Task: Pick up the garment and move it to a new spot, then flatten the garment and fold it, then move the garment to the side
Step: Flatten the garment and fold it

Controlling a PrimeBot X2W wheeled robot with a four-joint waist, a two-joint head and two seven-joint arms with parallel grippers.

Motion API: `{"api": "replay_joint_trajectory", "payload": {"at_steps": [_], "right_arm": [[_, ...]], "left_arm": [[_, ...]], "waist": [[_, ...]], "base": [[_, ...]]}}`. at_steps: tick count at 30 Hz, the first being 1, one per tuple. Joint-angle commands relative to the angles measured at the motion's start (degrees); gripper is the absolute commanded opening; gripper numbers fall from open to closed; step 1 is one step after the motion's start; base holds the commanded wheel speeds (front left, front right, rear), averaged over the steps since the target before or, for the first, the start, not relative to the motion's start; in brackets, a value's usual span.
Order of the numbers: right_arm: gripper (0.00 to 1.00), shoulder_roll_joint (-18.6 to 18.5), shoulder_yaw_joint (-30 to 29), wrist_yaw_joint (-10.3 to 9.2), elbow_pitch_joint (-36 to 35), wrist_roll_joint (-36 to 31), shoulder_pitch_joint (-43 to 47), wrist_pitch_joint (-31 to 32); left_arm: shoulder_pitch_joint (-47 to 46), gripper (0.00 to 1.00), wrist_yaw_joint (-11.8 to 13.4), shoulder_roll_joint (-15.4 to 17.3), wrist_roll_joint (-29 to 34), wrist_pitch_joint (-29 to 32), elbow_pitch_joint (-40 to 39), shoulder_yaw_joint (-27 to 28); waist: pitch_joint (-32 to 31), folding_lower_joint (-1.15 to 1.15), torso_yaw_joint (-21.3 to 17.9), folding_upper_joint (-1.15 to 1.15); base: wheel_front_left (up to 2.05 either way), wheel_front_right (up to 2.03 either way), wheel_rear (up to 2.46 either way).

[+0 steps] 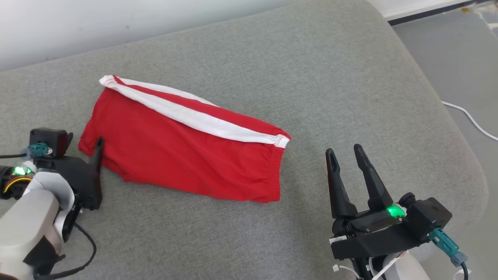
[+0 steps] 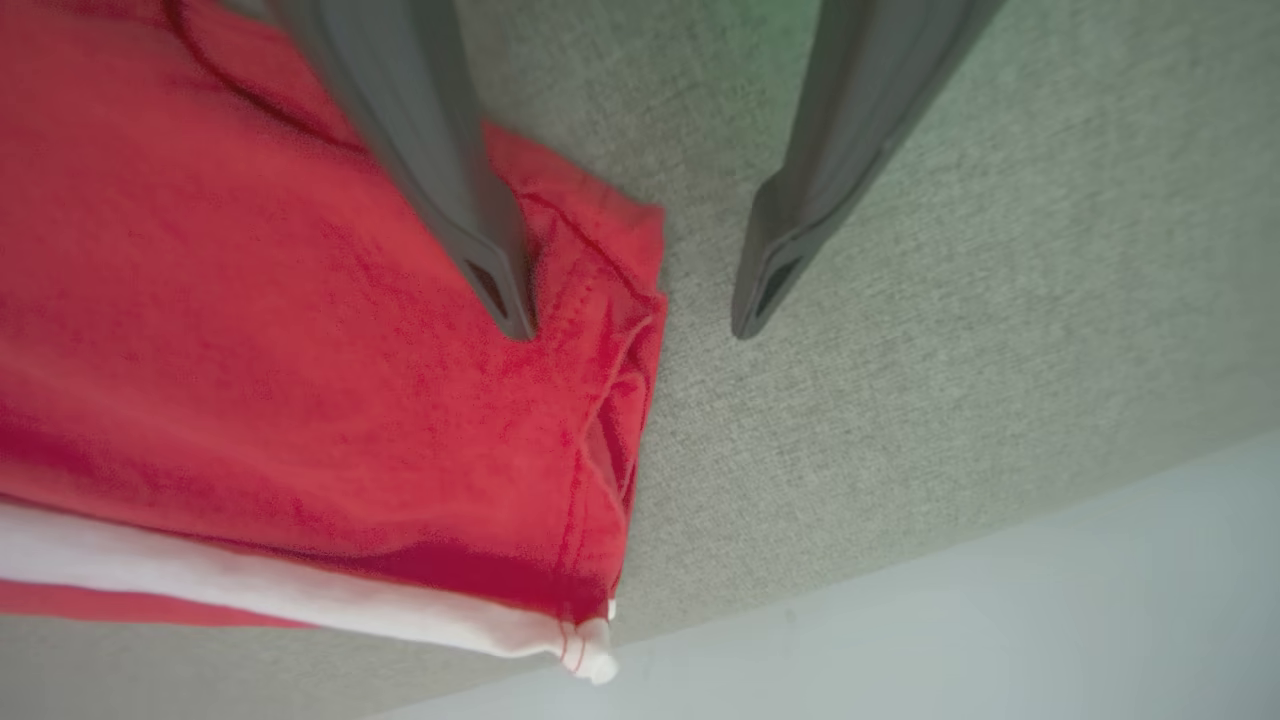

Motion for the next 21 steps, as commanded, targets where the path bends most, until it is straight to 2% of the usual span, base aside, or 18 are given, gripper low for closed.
{"api": "replay_joint_trajectory", "payload": {"at_steps": [1, 2, 3, 5, 6, 15, 21], "right_arm": [[1.00, 0.22, 0.20, -0.13, 0.05, 0.40, 0.85, -0.04], [1.00, 0.22, 0.09, -0.13, 0.03, 0.51, 0.98, -0.04], [1.00, 0.23, -0.05, -0.13, 0.01, 0.59, 1.10, -0.04], [1.00, 0.24, -0.28, -0.13, -0.04, 0.71, 1.40, -0.04], [1.00, 0.23, -0.38, -0.13, -0.04, 0.61, 1.58, -0.04], [1.00, 0.19, 0.06, -0.13, 1.11, -1.23, 3.77, -0.04], [1.00, 0.05, -0.95, -0.13, 1.83, -0.08, 5.59, -0.04]], "left_arm": [[-0.71, 1.00, -0.69, -0.72, -0.42, 0.88, 1.87, -0.27], [-0.69, 1.00, -1.18, -1.10, -0.66, 1.47, 2.46, -0.44], [-0.75, 0.95, -1.35, -1.38, -0.78, 1.73, 2.94, -0.61], [-0.75, 0.05, -1.65, -2.04, -0.83, 1.95, 3.82, -0.98], [-0.67, 0.00, -1.90, -2.50, -0.83, 1.94, 4.15, -1.20], [2.07, 0.00, -3.47, -5.86, -2.62, -2.42, 4.29, -0.79], [6.93, 0.00, -3.33, -7.00, -4.55, -5.20, 2.22, 0.58]], "waist": [[0.03, 0.00, -0.74, 0.00], [-0.05, 0.00, -0.78, 0.00], [-0.16, 0.00, -0.72, 0.00], [-0.53, 0.00, -0.40, 0.00], [-0.86, 0.00, -0.08, 0.00], [-6.35, 0.00, 4.15, 0.00], [-9.54, 0.00, 6.85, 0.00]], "base": [[0.00, 0.00, 0.00], [0.00, 0.00, 0.00], [0.00, 0.00, 0.00], [0.00, 0.00, 0.00], [0.00, 0.00, 0.00], [0.00, 0.00, 0.00], [0.00, 0.00, 0.00]]}}
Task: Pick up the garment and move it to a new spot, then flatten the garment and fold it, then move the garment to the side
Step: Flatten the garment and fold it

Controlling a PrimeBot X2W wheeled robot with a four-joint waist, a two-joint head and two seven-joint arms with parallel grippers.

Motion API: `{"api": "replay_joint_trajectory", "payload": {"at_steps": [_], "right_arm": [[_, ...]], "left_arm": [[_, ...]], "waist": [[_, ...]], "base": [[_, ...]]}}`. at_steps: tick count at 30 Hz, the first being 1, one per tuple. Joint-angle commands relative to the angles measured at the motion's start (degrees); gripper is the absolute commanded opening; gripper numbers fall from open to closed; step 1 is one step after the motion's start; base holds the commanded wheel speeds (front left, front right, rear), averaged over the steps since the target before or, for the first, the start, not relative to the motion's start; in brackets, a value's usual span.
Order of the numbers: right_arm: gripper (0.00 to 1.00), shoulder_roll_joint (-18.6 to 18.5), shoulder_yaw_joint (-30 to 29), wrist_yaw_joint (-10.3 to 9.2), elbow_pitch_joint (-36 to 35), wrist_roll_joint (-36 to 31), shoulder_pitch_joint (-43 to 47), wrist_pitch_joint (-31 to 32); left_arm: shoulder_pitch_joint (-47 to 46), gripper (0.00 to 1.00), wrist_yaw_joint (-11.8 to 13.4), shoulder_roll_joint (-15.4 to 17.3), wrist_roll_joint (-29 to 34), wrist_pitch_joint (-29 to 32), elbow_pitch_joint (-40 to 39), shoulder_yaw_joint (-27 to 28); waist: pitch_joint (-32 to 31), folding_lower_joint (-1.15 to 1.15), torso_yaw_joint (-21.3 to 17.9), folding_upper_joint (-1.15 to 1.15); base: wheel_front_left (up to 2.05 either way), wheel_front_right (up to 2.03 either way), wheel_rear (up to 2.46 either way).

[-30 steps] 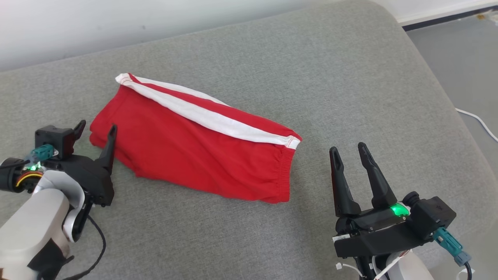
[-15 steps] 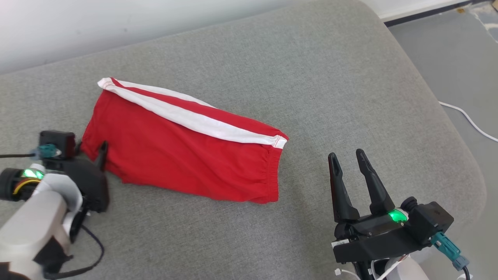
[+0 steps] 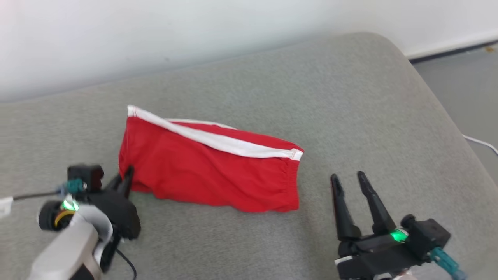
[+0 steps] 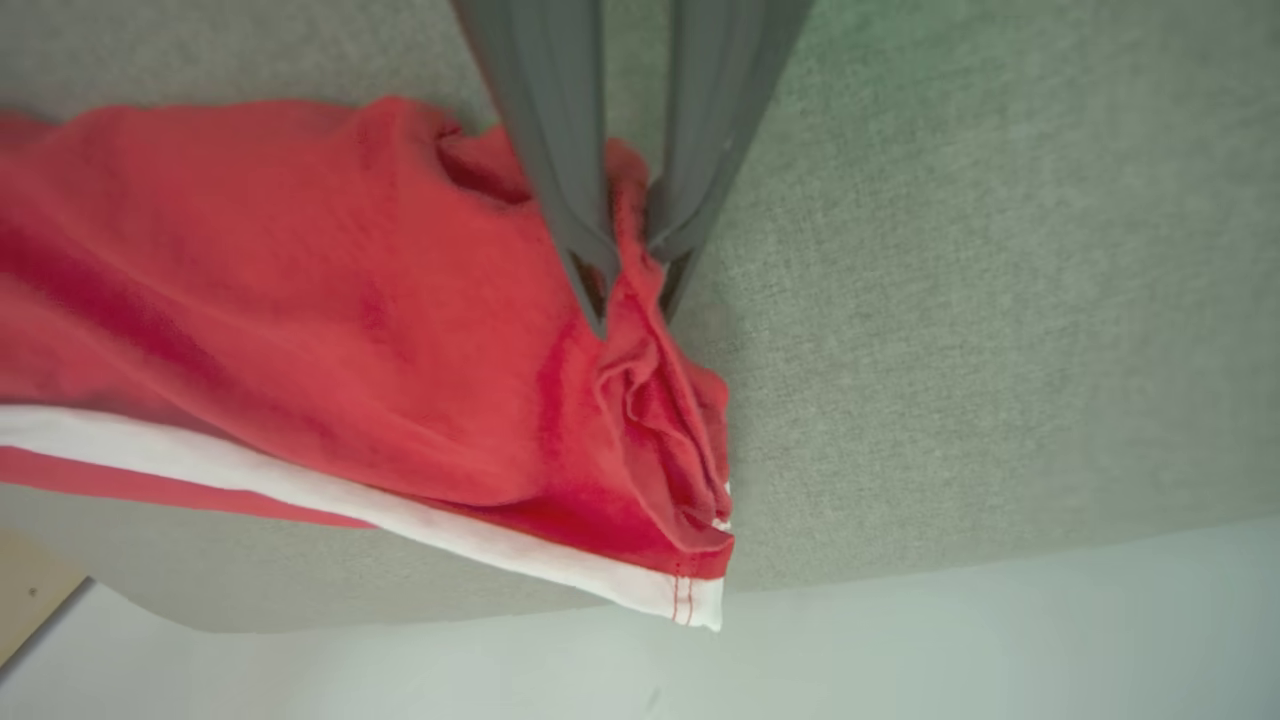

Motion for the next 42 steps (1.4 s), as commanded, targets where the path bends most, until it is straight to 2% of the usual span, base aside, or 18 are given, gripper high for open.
{"api": "replay_joint_trajectory", "payload": {"at_steps": [1, 5, 15, 23, 24, 25, 26, 31, 35, 39, 40, 42], "right_arm": [[1.00, -0.01, -0.53, -0.13, -0.01, 1.32, 0.90, -0.03], [1.00, 0.07, -1.93, -0.13, -0.11, 1.84, 1.93, -0.04], [1.00, 0.07, -3.74, -0.13, -0.12, 1.13, 3.93, -0.03], [1.00, 0.11, -3.61, -0.13, 0.47, 1.21, 3.93, -0.04], [1.00, 0.11, -3.52, -0.13, 0.46, 0.77, 3.66, -0.04], [1.00, 0.11, -3.42, -0.13, 0.47, 0.61, 3.39, -0.04], [1.00, 0.11, -3.41, -0.13, 0.45, 0.56, 3.16, -0.04], [1.00, 0.10, -3.66, -0.13, -0.19, -1.02, 2.37, -0.04], [1.00, 0.12, -4.16, -0.13, -0.64, -2.02, 2.01, -0.03], [1.00, 0.12, -5.11, -0.13, -1.25, -3.12, 2.13, -0.03], [1.00, 0.12, -5.11, -0.13, -1.25, -3.12, 2.13, -0.03], [1.00, 0.12, -5.73, -0.13, -1.65, -3.88, 2.15, -0.04]], "left_arm": [[1.61, 0.00, 0.32, -0.06, -0.60, -0.39, -0.47, 0.41], [5.79, 0.00, 1.82, -0.12, -1.73, -1.62, -4.41, 1.83], [17.14, 0.00, 9.03, -1.24, -2.06, -2.25, -20.07, 6.50], [23.91, 0.00, 13.14, -2.19, -0.18, -2.24, -27.29, 10.33], [24.63, 0.33, 13.55, -2.40, 0.37, -2.24, -27.56, 10.97], [25.25, 0.90, 13.88, -2.51, 1.24, -2.24, -27.97, 11.86], [25.76, 1.00, 14.10, -2.76, 2.09, -2.24, -28.32, 12.72], [28.30, 1.00, 14.89, -4.33, 7.63, -2.25, -31.60, 18.97], [31.24, 1.00, 15.79, -6.83, 14.52, -2.24, -36.70, 27.33], [34.29, 1.00, 15.28, -8.86, 21.80, -2.25, -41.53, 33.91], [34.29, 1.00, 15.28, -8.86, 21.80, -2.25, -41.53, 33.91], [35.89, 1.00, 15.08, -9.37, 25.98, -2.25, -43.39, 36.06]], "waist": [[-2.69, 0.00, 2.97, 0.01], [-3.46, 0.00, 5.24, 0.01], [-3.39, 0.00, 9.08, 0.01], [-2.85, 0.00, 9.95, 0.01], [-2.85, 0.00, 9.94, 0.01], [-2.85, 0.00, 9.89, 0.01], [-2.89, 0.00, 9.84, 0.01], [-3.57, 0.00, 9.94, 0.01], [-4.39, 0.00, 10.50, 0.01], [-5.00, 0.00, 11.05, 0.01], [-5.00, 0.00, 11.05, 0.01], [-5.21, 0.00, 11.29, 0.01]], "base": [[0.00, 0.00, 0.00], [0.00, 0.00, 0.00], [0.00, 0.00, 0.00], [0.00, 0.00, 0.00], [0.00, 0.00, 0.00], [0.00, 0.00, 0.00], [0.00, 0.00, 0.00], [0.00, 0.00, 0.00], [0.00, 0.00, 0.00], [0.00, 0.00, 0.00], [0.00, 0.00, 0.00], [0.00, 0.00, 0.00]]}}
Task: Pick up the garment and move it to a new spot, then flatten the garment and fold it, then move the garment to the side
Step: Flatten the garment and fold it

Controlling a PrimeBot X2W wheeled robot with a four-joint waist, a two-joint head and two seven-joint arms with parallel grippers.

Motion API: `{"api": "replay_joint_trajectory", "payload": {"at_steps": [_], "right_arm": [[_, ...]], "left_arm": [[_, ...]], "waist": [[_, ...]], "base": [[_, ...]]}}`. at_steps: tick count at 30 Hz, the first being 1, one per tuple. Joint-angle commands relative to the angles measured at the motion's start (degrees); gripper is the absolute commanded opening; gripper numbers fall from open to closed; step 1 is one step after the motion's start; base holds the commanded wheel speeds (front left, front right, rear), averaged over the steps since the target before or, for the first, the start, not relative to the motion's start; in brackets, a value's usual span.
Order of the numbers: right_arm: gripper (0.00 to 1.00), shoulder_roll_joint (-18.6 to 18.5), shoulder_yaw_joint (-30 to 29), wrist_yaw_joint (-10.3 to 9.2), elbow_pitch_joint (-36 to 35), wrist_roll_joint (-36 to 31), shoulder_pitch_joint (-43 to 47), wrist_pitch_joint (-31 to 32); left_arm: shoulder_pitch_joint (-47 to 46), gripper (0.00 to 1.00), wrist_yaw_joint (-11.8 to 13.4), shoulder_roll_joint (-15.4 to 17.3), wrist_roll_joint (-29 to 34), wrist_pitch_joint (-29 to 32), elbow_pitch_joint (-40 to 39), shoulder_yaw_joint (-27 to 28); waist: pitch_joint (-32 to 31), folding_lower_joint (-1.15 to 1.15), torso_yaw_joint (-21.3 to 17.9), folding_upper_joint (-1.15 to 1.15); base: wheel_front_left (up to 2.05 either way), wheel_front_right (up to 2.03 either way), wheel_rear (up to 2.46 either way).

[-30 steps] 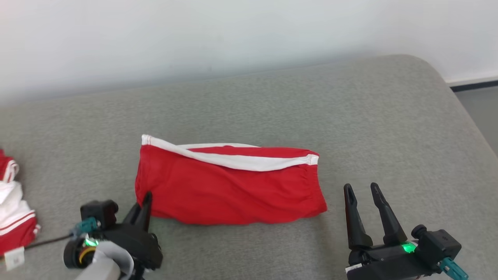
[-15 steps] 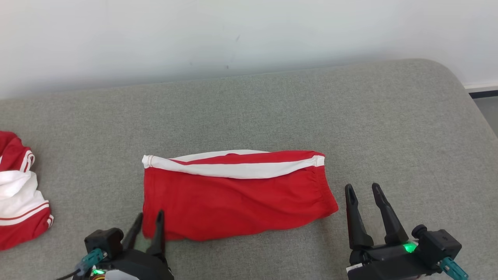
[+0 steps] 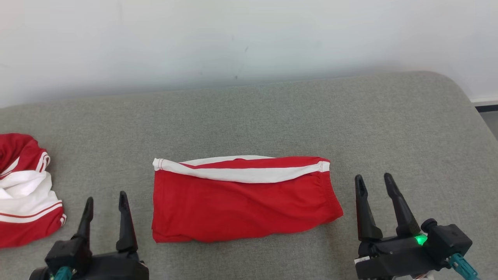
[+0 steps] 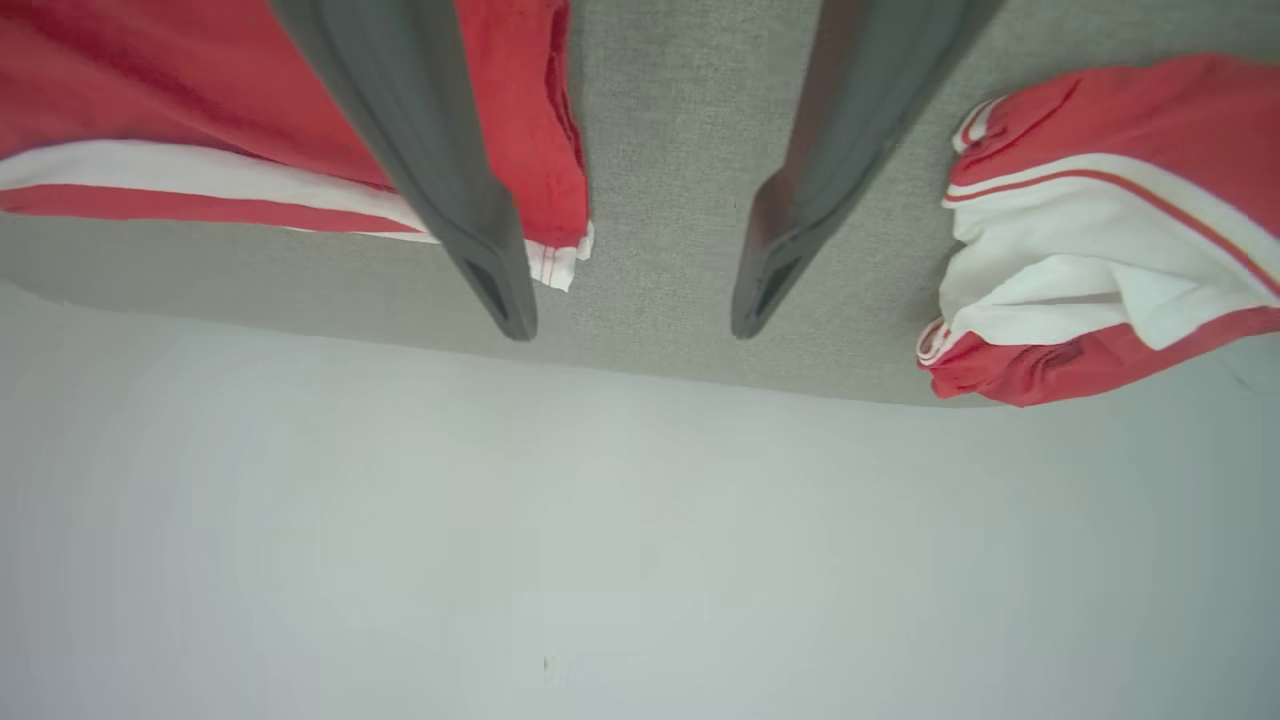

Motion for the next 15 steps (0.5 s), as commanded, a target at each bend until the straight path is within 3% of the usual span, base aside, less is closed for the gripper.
{"api": "replay_joint_trajectory", "payload": {"at_steps": [1, 6, 15], "right_arm": [[1.00, 0.08, -0.55, -0.13, -0.34, -0.92, -0.07, -0.04], [1.00, 0.09, -2.23, -0.13, -0.98, -2.49, 0.31, -0.04], [1.00, 0.07, -4.06, -0.13, -0.16, -3.54, 2.18, -0.03]], "left_arm": [[1.42, 1.00, 0.01, -0.26, 2.33, -0.17, -0.84, 0.97], [4.26, 1.00, -1.04, -1.53, 9.77, -0.16, -3.69, 4.79], [9.53, 1.00, -6.31, -4.49, 16.31, -0.16, -5.58, 9.88]], "waist": [[-0.25, 0.00, 0.34, 0.00], [-0.35, 0.00, 0.82, 0.00], [0.37, 0.00, 1.91, 0.00]], "base": [[0.00, 0.00, 0.00], [0.00, 0.00, 0.00], [0.00, 0.00, 0.00]]}}
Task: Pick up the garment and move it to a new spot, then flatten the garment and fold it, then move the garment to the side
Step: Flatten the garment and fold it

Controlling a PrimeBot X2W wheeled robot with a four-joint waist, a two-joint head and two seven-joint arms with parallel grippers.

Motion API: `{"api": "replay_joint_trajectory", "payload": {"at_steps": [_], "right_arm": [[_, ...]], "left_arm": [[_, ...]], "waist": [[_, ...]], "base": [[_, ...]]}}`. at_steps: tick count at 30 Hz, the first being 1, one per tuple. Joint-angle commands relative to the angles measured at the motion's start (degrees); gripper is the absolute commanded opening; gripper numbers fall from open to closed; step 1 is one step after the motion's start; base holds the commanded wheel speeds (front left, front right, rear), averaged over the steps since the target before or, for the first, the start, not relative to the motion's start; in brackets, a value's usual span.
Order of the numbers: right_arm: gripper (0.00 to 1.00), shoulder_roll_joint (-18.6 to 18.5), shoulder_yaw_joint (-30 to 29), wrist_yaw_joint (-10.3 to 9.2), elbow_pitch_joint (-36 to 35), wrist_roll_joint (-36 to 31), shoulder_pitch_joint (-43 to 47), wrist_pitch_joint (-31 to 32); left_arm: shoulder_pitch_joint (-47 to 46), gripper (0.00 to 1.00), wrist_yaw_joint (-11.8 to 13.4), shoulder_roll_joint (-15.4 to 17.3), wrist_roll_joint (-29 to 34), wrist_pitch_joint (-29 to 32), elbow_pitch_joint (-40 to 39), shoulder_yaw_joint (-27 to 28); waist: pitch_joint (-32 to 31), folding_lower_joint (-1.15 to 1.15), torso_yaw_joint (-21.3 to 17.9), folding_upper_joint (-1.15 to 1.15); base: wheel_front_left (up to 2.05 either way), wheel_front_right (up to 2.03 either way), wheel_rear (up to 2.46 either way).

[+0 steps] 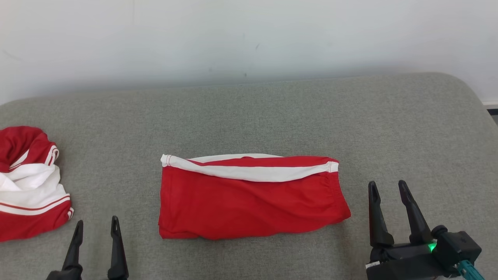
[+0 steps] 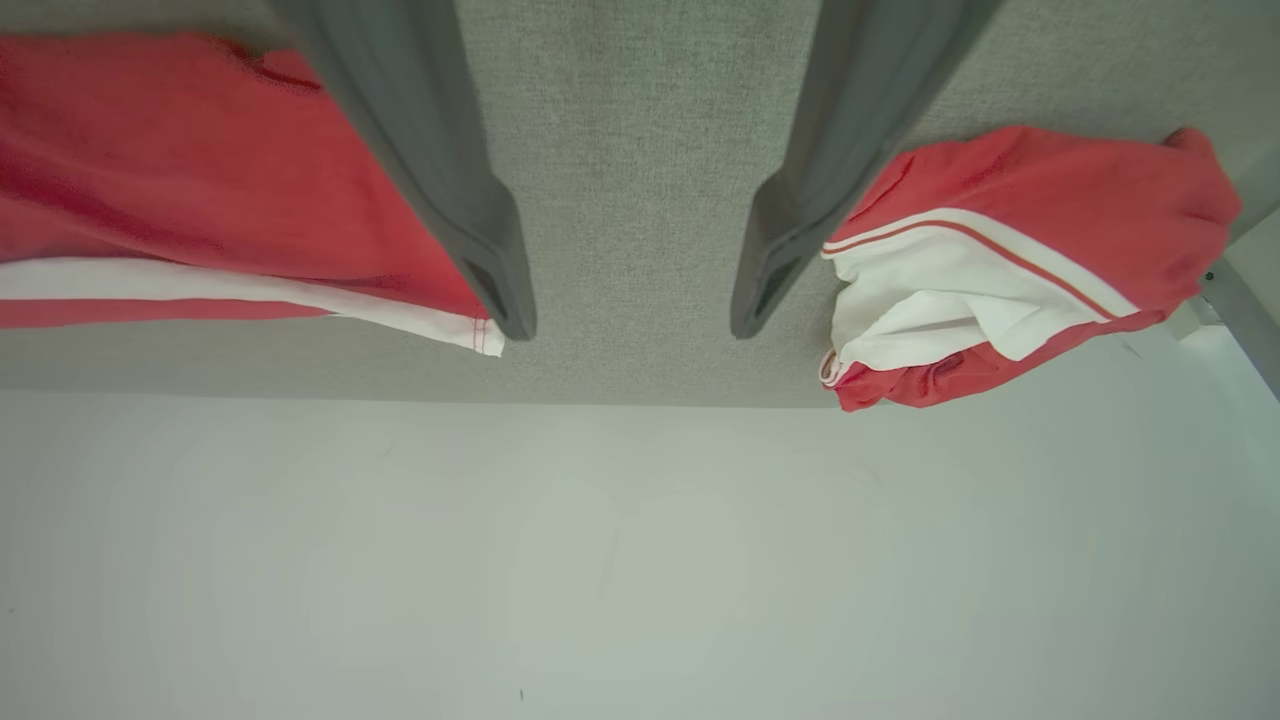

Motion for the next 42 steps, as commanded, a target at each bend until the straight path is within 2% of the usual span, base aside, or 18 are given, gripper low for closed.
{"api": "replay_joint_trajectory", "payload": {"at_steps": [1, 5, 15, 23, 33, 36, 42], "right_arm": [[1.00, 0.06, -0.24, -0.13, 0.50, -0.36, 0.94, -0.04], [1.00, 0.05, -0.94, -0.13, 2.14, -0.83, 1.67, -0.04], [1.00, 0.05, -0.48, -0.13, 4.23, -3.39, 2.60, -0.04], [1.00, 0.05, -0.17, -0.13, 4.99, -3.98, 2.92, -0.04], [1.00, 0.06, -0.28, -0.13, 6.10, -4.32, 2.40, -0.04], [1.00, 0.06, 0.19, -0.13, 9.22, -5.38, 0.34, -0.03], [1.00, 0.06, 0.06, -0.13, 21.28, -8.81, -7.21, -0.02]], "left_arm": [[0.95, 1.00, -0.58, -0.51, 1.08, -0.15, 0.35, 0.93], [2.41, 1.00, -2.91, -2.48, 2.44, -0.15, 1.03, 3.70], [1.84, 1.00, -5.42, -4.77, 5.54, -0.15, 2.17, 5.91], [1.57, 1.00, -6.55, -5.48, 7.35, -0.15, 3.23, 6.25], [2.56, 1.00, -6.57, -5.90, 7.93, -0.15, 3.16, 5.55], [2.40, 1.00, -6.56, -5.96, 7.86, -0.15, 3.15, 5.19], [1.73, 1.00, -6.61, -6.00, 7.73, -0.15, 3.40, 3.87]], "waist": [[0.34, 0.00, 0.29, 0.00], [0.77, 0.00, 1.12, 0.00], [0.52, 0.00, 2.01, 0.00], [0.05, 0.00, 1.80, 0.00], [-0.42, 0.00, 2.02, 0.00], [-0.46, 0.00, 2.34, 0.00], [-0.22, 0.00, 3.85, 0.00]], "base": [[0.00, 0.00, 0.00], [0.00, 0.00, 0.00], [0.00, 0.00, 0.00], [0.00, 0.00, 0.00], [0.00, 0.00, 0.00], [0.00, 0.00, 0.00], [0.00, 0.00, 0.00]]}}
